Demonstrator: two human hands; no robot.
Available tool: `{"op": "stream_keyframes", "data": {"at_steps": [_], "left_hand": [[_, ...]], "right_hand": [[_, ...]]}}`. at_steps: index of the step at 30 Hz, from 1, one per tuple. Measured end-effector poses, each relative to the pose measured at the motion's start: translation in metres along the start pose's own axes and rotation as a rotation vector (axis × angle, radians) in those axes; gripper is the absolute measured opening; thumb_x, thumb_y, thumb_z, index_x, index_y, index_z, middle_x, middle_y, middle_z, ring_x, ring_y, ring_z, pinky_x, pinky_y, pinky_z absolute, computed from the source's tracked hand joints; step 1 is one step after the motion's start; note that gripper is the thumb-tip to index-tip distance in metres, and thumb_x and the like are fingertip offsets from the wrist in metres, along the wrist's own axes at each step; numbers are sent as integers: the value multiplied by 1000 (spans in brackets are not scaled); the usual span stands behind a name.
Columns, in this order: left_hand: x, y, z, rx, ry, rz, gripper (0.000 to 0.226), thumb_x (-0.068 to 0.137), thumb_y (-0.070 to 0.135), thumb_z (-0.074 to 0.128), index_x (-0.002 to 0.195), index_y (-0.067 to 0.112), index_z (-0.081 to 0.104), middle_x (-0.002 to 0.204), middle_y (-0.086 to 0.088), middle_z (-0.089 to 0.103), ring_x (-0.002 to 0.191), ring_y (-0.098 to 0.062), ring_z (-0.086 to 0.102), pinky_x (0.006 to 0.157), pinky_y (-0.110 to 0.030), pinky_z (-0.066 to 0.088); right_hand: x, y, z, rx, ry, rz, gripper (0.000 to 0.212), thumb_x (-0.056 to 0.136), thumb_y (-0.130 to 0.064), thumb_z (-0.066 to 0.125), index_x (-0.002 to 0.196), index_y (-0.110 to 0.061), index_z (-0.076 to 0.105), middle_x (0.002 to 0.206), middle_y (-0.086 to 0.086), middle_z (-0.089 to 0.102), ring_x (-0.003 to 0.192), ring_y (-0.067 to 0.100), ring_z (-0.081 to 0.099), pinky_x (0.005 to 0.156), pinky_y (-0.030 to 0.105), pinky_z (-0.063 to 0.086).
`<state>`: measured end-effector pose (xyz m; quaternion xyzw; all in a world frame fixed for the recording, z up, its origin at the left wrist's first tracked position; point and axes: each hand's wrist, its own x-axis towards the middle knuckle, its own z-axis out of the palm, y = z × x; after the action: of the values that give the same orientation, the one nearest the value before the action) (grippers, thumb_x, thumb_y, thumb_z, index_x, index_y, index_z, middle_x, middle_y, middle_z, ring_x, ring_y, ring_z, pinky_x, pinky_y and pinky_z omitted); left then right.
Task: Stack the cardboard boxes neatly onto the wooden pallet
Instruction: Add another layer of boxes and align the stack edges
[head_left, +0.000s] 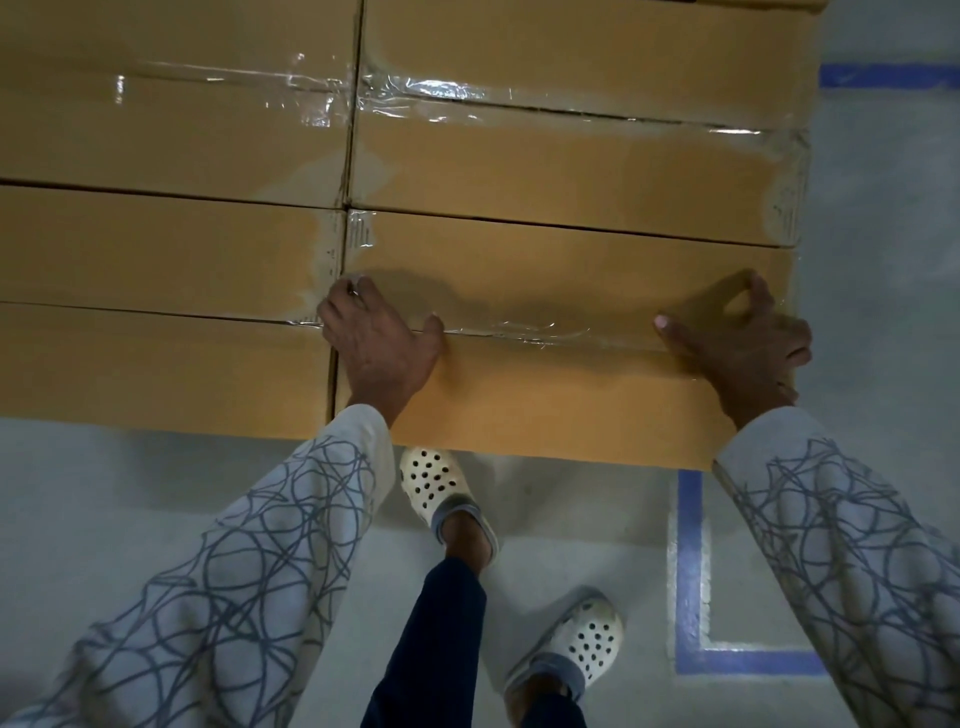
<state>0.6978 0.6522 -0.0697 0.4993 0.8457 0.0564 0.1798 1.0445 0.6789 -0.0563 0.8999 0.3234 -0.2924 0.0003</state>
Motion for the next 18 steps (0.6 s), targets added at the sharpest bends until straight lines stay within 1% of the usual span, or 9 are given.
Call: {"op": "stream_keyframes", "data": {"at_steps": [6,9,12,14,16,18], "left_hand": [[0,-1,0,5,-17,7,92,75,51,72,142,-4,42,145,-25,39,132,-45,35,109,-53,32],[-3,-2,-1,28,-29,29,93,77,51,74,145,-4,40,147,-25,37,134,-45,34,111,-54,32],[-10,-3,0,168,-74,78,97,84,59,61,151,-3,30,153,-27,31,139,-45,31,113,-56,29],[-16,-10,3,249,-116,109,101,89,67,48,158,-1,19,162,-27,21,147,-43,23,117,-59,20],[-20,-24,7,261,-128,145,102,92,74,38,162,4,9,169,-22,9,155,-41,8,121,-64,10],[-22,-41,10,260,-150,182,101,94,78,27,164,10,0,172,-15,-7,158,-37,-8,120,-71,2]], "right_hand": [[-4,1,-1,-5,20,-8,119,58,-76,84,153,-56,16,164,17,9,150,40,13,111,74,23],[-4,1,0,-27,32,-3,119,56,-79,83,151,-58,16,163,17,13,148,39,18,109,74,26],[-5,1,2,-46,50,20,119,53,-80,83,149,-61,16,162,14,14,147,38,19,108,75,26],[-7,3,5,-31,40,24,119,53,-80,83,149,-62,16,163,14,12,148,39,18,109,76,24],[-8,6,6,-8,25,24,119,53,-80,83,149,-63,15,164,14,10,149,40,17,109,77,22],[-8,7,7,-5,23,25,120,52,-81,83,149,-64,14,166,14,7,151,40,15,110,77,20]]}}
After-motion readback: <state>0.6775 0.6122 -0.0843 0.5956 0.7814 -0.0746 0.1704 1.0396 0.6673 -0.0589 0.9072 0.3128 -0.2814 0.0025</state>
